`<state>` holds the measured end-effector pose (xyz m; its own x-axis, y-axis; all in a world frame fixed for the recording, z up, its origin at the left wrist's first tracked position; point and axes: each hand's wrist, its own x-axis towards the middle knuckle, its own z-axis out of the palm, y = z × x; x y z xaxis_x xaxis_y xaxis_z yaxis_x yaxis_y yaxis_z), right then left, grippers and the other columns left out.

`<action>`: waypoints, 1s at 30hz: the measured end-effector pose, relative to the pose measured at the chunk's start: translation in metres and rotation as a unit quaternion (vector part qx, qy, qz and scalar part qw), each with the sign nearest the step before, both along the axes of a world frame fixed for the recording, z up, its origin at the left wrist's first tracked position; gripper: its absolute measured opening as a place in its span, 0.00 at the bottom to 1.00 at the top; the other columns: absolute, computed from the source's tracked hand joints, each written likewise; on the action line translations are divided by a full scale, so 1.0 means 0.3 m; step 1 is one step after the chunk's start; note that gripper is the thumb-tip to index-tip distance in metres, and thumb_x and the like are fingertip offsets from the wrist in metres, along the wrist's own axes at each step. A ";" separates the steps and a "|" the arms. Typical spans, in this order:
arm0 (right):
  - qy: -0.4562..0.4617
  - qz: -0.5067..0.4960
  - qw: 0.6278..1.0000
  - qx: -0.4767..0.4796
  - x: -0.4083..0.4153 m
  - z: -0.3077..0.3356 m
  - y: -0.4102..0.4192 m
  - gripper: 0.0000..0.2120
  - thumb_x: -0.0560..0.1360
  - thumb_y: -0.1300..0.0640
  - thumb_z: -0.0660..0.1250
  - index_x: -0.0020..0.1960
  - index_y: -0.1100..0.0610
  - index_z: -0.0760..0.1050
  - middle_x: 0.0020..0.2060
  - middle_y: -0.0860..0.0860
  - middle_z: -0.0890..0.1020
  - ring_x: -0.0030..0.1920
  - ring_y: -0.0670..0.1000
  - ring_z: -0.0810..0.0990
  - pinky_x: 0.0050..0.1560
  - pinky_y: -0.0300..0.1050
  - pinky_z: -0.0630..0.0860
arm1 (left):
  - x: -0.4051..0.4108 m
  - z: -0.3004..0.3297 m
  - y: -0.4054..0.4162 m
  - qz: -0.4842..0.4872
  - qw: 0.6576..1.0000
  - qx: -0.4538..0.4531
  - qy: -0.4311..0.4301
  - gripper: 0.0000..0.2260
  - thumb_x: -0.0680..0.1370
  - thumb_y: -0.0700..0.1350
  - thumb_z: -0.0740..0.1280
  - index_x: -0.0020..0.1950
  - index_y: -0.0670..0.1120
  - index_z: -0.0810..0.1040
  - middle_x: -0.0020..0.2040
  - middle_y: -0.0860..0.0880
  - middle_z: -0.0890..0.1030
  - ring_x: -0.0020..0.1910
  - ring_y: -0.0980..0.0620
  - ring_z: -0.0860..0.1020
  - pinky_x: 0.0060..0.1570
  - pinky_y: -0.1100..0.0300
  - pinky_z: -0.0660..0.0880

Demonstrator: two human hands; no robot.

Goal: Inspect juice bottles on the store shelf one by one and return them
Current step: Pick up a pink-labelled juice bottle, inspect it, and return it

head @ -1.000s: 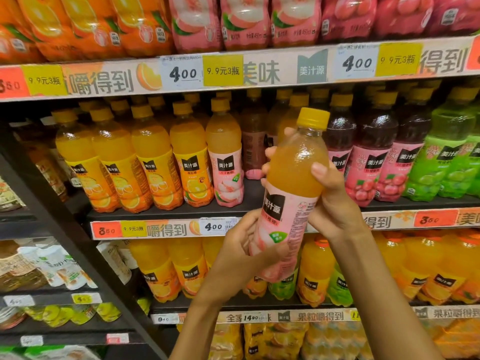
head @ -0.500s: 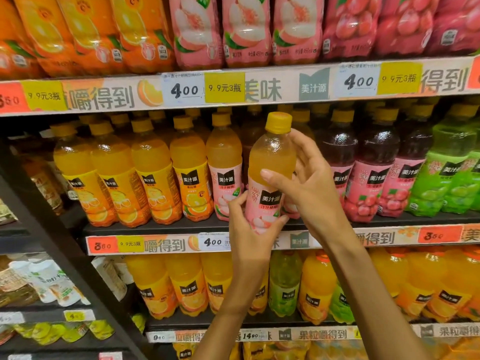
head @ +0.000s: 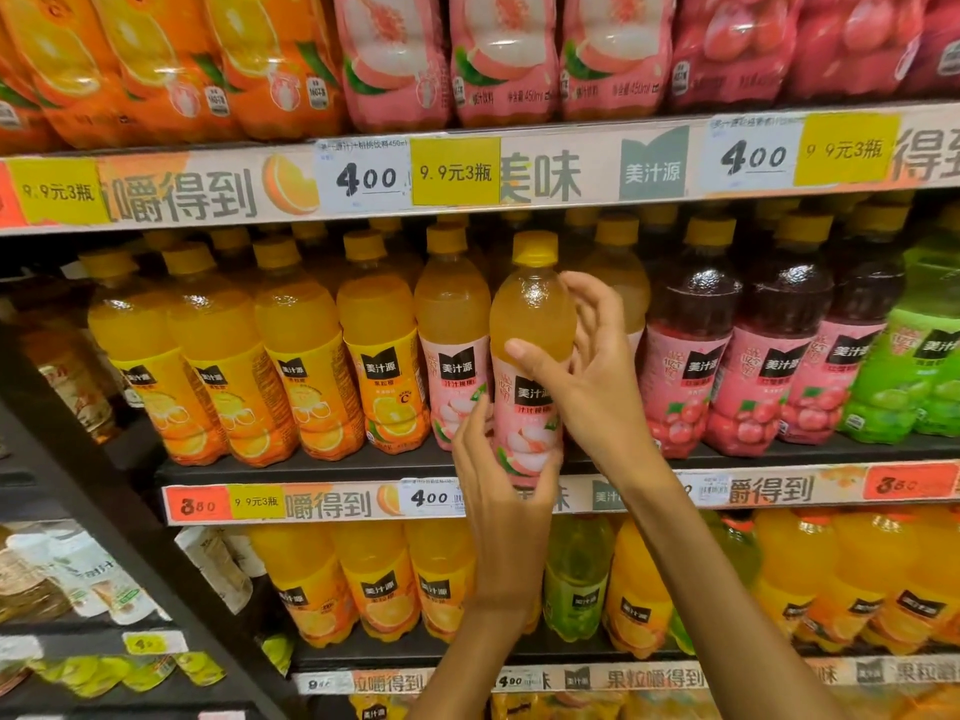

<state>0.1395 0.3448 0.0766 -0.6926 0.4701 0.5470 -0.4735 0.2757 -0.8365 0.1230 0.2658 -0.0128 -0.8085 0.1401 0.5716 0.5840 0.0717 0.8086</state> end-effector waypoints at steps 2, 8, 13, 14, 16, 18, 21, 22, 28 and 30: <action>-0.017 -0.049 0.997 0.052 -0.003 0.000 -0.006 0.29 0.72 0.60 0.74 0.66 0.48 0.63 0.68 0.52 0.70 0.70 0.51 0.69 0.69 0.55 0.67 | -0.014 -0.006 0.004 0.012 1.000 -0.002 0.010 0.29 0.71 0.39 0.73 0.69 0.47 0.65 0.65 0.50 0.69 0.67 0.54 0.67 0.66 0.48 0.67; -0.003 -0.241 0.930 0.276 0.014 -0.014 -0.007 0.30 0.71 0.60 0.74 0.70 0.64 0.67 0.66 0.58 0.72 0.65 0.47 0.63 0.65 0.26 0.55 | -0.030 -0.029 0.034 0.070 0.997 -0.014 0.040 0.29 0.70 0.38 0.74 0.70 0.42 0.69 0.60 0.47 0.67 0.59 0.53 0.68 0.59 0.51 0.72; -0.042 -0.247 0.923 0.291 0.008 -0.025 0.005 0.29 0.74 0.63 0.71 0.72 0.63 0.65 0.69 0.58 0.70 0.69 0.53 0.62 0.67 0.28 0.54 | -0.051 -0.018 0.047 0.075 0.992 -0.069 0.079 0.30 0.73 0.38 0.71 0.73 0.41 0.64 0.55 0.42 0.69 0.54 0.46 0.72 0.53 0.44 0.75; -0.046 -0.262 0.916 0.299 0.003 -0.027 0.004 0.29 0.74 0.62 0.71 0.72 0.63 0.65 0.69 0.58 0.71 0.68 0.53 0.63 0.67 0.31 0.55 | -0.051 -0.016 0.052 0.077 0.991 -0.076 0.079 0.30 0.74 0.39 0.70 0.73 0.41 0.63 0.56 0.42 0.70 0.55 0.45 0.72 0.52 0.43 0.76; -0.050 -0.296 0.901 0.314 -0.008 -0.031 0.002 0.28 0.74 0.61 0.71 0.71 0.63 0.67 0.68 0.58 0.73 0.65 0.55 0.67 0.65 0.41 0.62 | -0.045 -0.011 0.059 0.079 0.990 -0.080 0.085 0.29 0.76 0.39 0.69 0.74 0.41 0.62 0.59 0.42 0.70 0.58 0.45 0.73 0.52 0.44 0.77; -0.047 -0.321 0.887 0.328 -0.017 -0.038 0.001 0.28 0.73 0.61 0.72 0.70 0.63 0.69 0.67 0.59 0.74 0.62 0.59 0.73 0.61 0.49 0.68 | -0.040 -0.009 0.063 0.075 0.989 -0.081 0.096 0.27 0.77 0.38 0.67 0.74 0.41 0.61 0.60 0.42 0.71 0.58 0.44 0.74 0.51 0.44 0.77; -0.042 -0.335 0.875 0.347 -0.025 -0.044 0.004 0.27 0.72 0.61 0.73 0.69 0.65 0.70 0.65 0.60 0.76 0.59 0.62 0.77 0.55 0.52 0.74 | -0.047 -0.009 0.068 0.081 0.988 -0.092 0.098 0.28 0.75 0.37 0.68 0.73 0.40 0.62 0.60 0.41 0.73 0.58 0.43 0.75 0.49 0.45 0.78; -0.042 -0.335 0.873 0.352 -0.025 -0.045 0.007 0.27 0.72 0.61 0.73 0.69 0.65 0.70 0.65 0.61 0.76 0.59 0.62 0.77 0.54 0.51 0.75 | -0.049 -0.005 0.069 0.081 0.989 -0.092 0.088 0.28 0.75 0.37 0.69 0.73 0.41 0.62 0.61 0.42 0.73 0.60 0.45 0.74 0.51 0.46 0.78; -0.001 -0.424 0.841 0.335 0.017 -0.005 0.072 0.21 0.77 0.54 0.68 0.66 0.63 0.72 0.61 0.58 0.77 0.58 0.56 0.70 0.54 0.47 0.68 | -0.025 0.010 0.061 0.072 0.991 -0.087 0.070 0.26 0.77 0.41 0.68 0.72 0.42 0.63 0.66 0.41 0.72 0.63 0.42 0.73 0.55 0.47 0.77; -0.032 -0.497 0.780 0.379 0.024 0.022 0.097 0.19 0.78 0.50 0.65 0.61 0.64 0.74 0.54 0.58 0.80 0.56 0.57 0.69 0.51 0.50 0.64 | -0.002 0.015 0.063 0.057 0.992 -0.078 0.080 0.22 0.78 0.40 0.66 0.70 0.44 0.65 0.63 0.40 0.74 0.61 0.43 0.75 0.56 0.50 0.76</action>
